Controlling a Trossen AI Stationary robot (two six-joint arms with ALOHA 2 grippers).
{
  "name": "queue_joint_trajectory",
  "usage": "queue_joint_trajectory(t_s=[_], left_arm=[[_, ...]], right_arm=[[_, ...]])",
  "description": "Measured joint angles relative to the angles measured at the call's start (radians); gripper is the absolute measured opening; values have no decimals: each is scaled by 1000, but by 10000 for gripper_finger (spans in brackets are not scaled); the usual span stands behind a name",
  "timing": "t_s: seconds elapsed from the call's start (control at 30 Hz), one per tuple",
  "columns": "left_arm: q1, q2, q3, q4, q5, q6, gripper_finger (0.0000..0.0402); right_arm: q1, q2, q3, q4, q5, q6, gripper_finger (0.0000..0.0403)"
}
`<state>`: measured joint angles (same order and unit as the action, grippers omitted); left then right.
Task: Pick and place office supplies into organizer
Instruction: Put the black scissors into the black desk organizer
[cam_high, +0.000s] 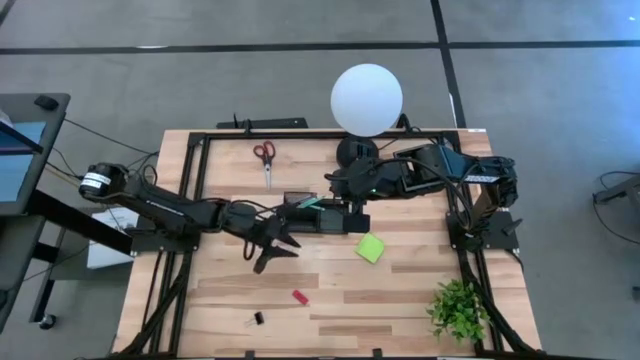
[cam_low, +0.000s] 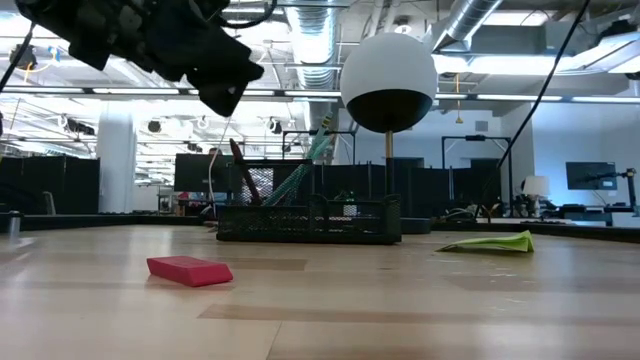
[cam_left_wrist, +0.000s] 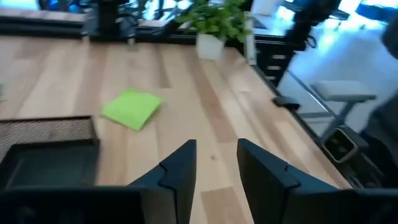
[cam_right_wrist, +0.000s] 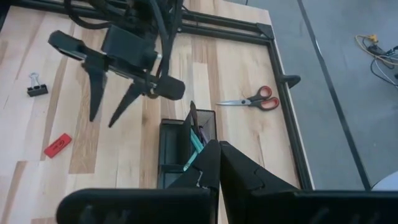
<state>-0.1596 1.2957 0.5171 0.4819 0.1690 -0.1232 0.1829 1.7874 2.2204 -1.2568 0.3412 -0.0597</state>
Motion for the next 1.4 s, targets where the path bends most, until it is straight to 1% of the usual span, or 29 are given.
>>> queue_joint_trajectory(t_s=[0.07,0.2,0.27,0.37,0.43,0.47,0.6,0.67,0.73,0.8,0.87,0.9,0.93,1.07,1.13,1.2,1.27,1.33,1.4], left_arm=[[0,0,0,4,-11,0,112],[3,0,0,12,-174,-1,112],[9,0,10,25,-212,95,112],[23,-4,46,61,-218,258,112],[40,-5,78,59,-180,334,112],[50,-5,98,53,-139,348,112],[75,-5,180,51,103,335,112],[71,-5,217,42,192,329,112],[57,-5,245,25,230,331,112],[40,-5,261,-24,227,350,112],[26,-5,264,-67,176,361,112],[20,-4,264,-82,132,361,112],[14,-1,264,-89,65,353,112],[8,1,265,-117,-289,257,112],[11,1,265,-146,-450,216,112],[20,1,265,-178,-563,192,112],[33,0,265,-224,-622,172,112],[50,0,265,-285,-629,146,112],[67,0,265,-343,-611,103,112]], right_arm=[[0,0,0,0,0,0,0],[0,0,0,4,0,0,0],[0,0,0,9,0,0,0],[0,0,0,8,0,0,0],[0,0,0,8,0,0,0],[0,0,0,8,0,0,0],[0,0,0,8,0,0,0],[-1,0,0,8,0,0,0],[-1,0,0,8,0,0,0],[-1,0,0,8,0,0,0],[-1,0,0,8,0,0,0],[-1,0,0,8,0,0,0],[-1,0,0,8,0,0,0],[-1,0,0,8,0,0,0],[-1,0,0,8,0,0,0],[-1,0,0,8,0,0,0],[-1,0,0,8,0,0,0],[-1,0,0,8,0,0,0],[-1,0,0,8,0,0,0]])
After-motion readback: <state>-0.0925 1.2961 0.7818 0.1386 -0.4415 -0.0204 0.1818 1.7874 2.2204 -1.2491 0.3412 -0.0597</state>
